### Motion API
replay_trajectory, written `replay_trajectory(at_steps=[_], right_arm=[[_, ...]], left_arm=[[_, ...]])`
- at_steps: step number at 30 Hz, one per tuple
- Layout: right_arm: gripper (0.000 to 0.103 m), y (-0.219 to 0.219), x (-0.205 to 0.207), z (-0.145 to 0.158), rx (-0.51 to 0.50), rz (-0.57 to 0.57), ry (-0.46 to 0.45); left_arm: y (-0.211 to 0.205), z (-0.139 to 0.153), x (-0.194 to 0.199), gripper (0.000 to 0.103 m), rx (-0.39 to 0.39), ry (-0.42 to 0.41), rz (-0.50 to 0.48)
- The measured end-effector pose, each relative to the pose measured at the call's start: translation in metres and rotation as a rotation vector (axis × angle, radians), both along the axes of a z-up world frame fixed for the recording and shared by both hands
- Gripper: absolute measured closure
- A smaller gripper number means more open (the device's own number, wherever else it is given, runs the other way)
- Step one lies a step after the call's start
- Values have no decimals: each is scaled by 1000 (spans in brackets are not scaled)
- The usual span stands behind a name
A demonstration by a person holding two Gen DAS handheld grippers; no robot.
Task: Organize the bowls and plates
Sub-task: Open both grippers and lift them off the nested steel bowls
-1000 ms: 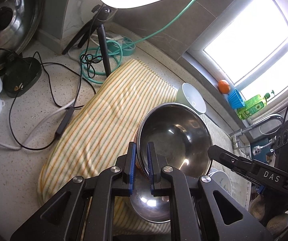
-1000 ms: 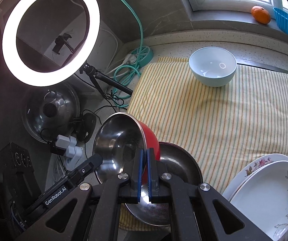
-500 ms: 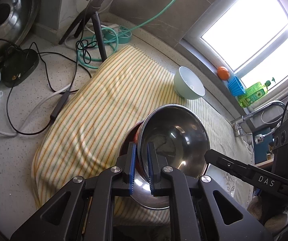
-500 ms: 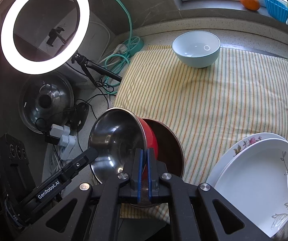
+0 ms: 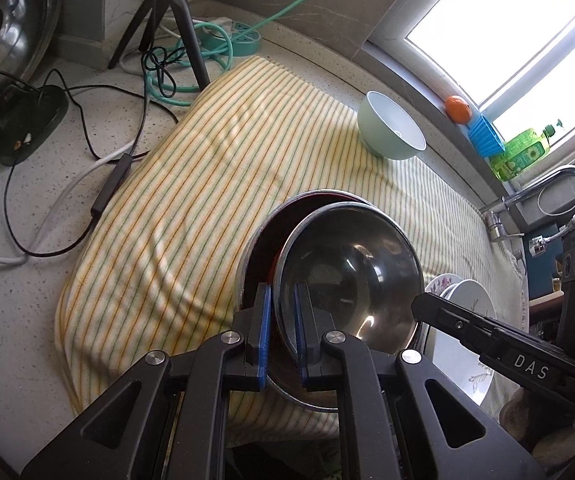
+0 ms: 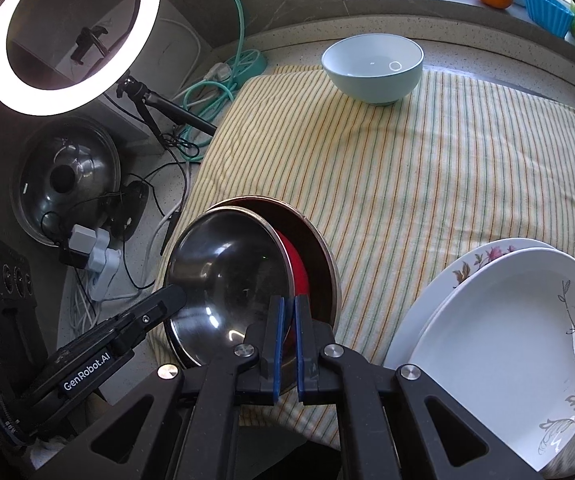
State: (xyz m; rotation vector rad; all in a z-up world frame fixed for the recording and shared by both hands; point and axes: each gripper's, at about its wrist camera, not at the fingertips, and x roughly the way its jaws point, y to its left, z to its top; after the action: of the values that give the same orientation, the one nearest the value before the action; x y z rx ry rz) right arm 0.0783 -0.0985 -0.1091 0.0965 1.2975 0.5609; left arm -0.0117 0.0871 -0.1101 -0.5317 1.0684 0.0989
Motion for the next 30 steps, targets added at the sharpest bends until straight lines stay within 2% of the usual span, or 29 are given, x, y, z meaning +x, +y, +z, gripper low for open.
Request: replay_trajectory(at_steps=[13,30], right_arm=[[97,5,3,-13,-33,5,11],[95,3,3,-11,-48,-1,-3]], left_arm=[[-1,-4,4,94,19,14,-25],[-2,-2,5,94,33,13,-41]])
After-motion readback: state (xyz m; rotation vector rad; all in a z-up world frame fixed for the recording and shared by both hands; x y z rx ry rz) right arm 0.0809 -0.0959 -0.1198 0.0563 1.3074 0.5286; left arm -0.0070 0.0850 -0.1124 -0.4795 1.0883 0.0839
